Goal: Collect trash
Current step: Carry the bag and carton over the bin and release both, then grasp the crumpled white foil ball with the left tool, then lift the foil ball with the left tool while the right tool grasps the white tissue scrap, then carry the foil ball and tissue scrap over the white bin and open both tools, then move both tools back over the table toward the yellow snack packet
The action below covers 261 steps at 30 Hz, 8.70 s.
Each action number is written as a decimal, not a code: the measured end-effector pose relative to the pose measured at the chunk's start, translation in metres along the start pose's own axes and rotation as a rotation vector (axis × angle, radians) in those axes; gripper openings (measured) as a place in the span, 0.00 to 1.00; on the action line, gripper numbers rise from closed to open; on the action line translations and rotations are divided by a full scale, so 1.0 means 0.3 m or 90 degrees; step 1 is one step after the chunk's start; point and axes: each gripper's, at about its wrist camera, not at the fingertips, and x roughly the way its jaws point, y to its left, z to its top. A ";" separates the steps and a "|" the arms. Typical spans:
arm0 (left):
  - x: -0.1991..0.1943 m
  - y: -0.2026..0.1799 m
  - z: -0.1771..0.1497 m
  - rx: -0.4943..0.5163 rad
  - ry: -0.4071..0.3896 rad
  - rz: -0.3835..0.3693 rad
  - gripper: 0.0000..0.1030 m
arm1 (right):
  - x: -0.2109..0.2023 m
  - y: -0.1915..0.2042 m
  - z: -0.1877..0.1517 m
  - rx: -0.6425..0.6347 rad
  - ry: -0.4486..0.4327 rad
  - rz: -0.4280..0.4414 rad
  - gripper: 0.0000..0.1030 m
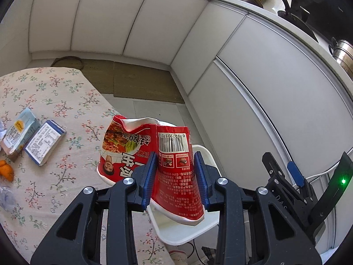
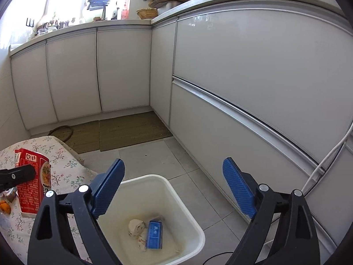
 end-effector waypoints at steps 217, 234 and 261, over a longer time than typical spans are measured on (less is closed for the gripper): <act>0.066 -0.274 -0.083 0.137 -0.016 0.063 0.25 | 0.140 -0.218 0.044 0.126 0.087 -0.039 0.85; 0.000 -0.253 -0.072 0.172 -0.074 0.169 0.91 | 0.093 -0.165 0.053 0.092 0.048 -0.061 0.90; -0.407 0.518 0.049 0.052 -0.099 0.484 0.93 | -0.096 0.684 -0.003 -0.144 0.020 0.169 0.94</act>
